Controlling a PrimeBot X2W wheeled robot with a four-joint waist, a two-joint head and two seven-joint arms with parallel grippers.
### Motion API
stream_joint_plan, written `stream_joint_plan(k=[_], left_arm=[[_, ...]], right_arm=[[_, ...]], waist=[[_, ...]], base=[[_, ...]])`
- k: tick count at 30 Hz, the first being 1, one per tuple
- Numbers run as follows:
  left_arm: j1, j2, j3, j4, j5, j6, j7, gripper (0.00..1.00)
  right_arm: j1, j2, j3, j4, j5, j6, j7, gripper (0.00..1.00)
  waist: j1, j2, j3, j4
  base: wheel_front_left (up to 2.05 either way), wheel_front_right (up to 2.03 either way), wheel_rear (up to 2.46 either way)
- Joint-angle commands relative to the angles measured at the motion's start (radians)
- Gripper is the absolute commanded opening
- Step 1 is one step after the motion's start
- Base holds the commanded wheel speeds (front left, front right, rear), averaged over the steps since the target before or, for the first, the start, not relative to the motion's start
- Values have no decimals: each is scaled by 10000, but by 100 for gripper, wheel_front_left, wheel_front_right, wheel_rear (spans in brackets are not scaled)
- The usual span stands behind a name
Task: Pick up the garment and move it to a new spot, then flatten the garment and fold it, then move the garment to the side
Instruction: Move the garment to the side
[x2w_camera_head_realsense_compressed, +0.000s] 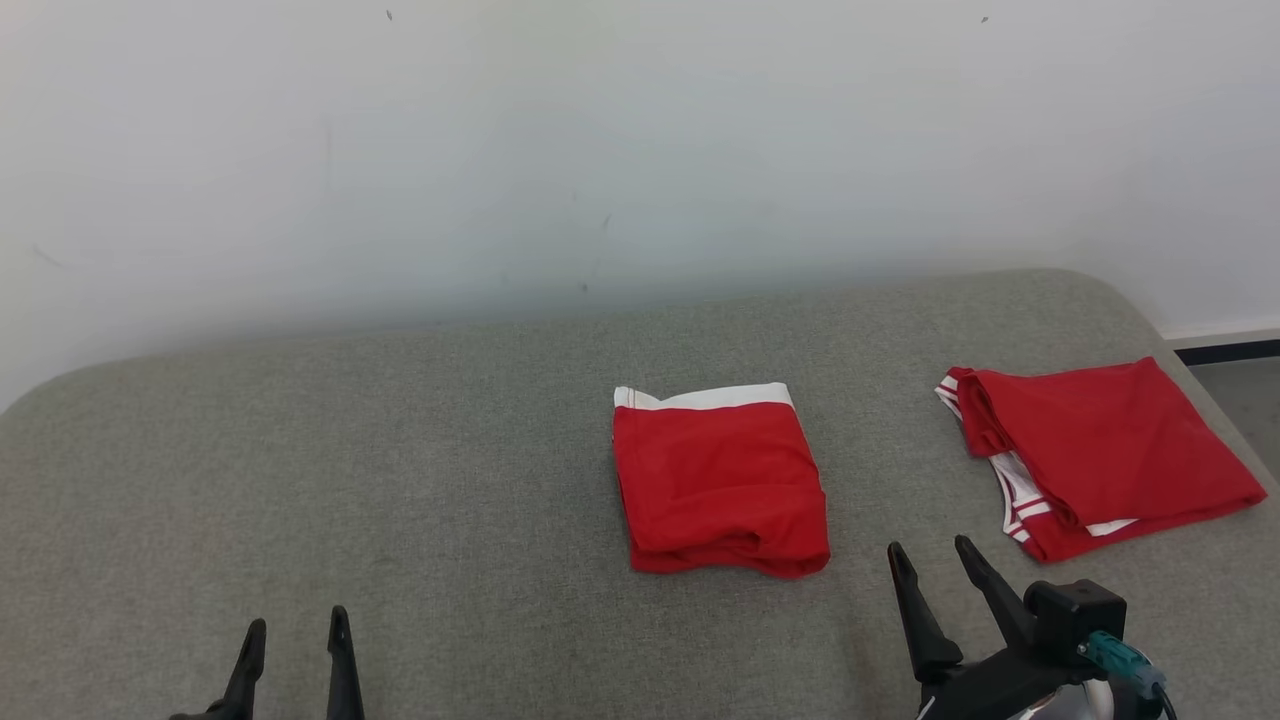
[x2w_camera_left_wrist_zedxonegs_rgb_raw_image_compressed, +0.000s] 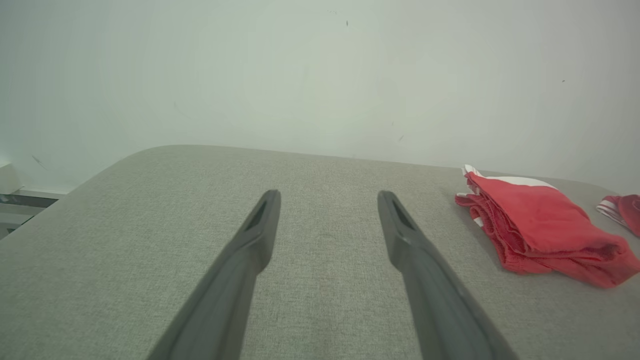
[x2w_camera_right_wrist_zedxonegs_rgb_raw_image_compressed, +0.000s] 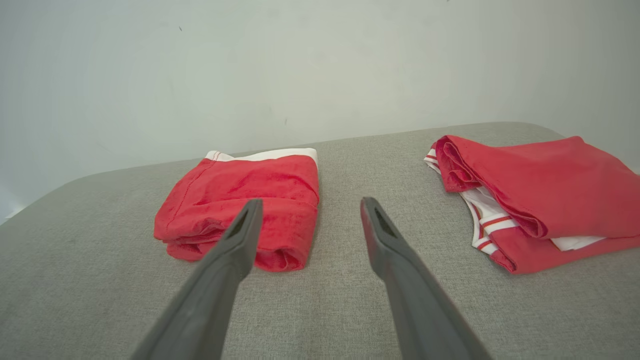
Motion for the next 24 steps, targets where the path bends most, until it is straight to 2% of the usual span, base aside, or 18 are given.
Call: stream_joint_plan(k=[1, 9, 14, 20, 24], left_arm=[[34, 3, -15, -45, 64, 37, -15, 100], [87, 2, -112, -207, 109, 83, -15, 100], [82, 2, -323, -268, 60, 131, -15, 100], [23, 5, -617, -388, 37, 154, -15, 100], [-270, 0, -849, -493, -25, 151, -15, 100]], right_arm=[[90, 29, -9, -30, -22, -28, 42, 100], [82, 44, -76, -55, -40, -28, 117, 100], [-367, 81, -275, -13, 433, -28, 543, 100], [-1792, -180, -389, 772, 802, -28, 2422, 100], [-3219, -558, -495, 1916, 864, -28, 4182, 100]], waist=[[0, 0, 2, -8], [0, 0, 88, 10], [0, 0, 201, 228], [0, 0, 579, 771], [0, 0, 1139, 1409]], base=[[0, 0, 0], [0, 0, 0], [0, 0, 0], [0, 0, 0], [0, 0, 0]])
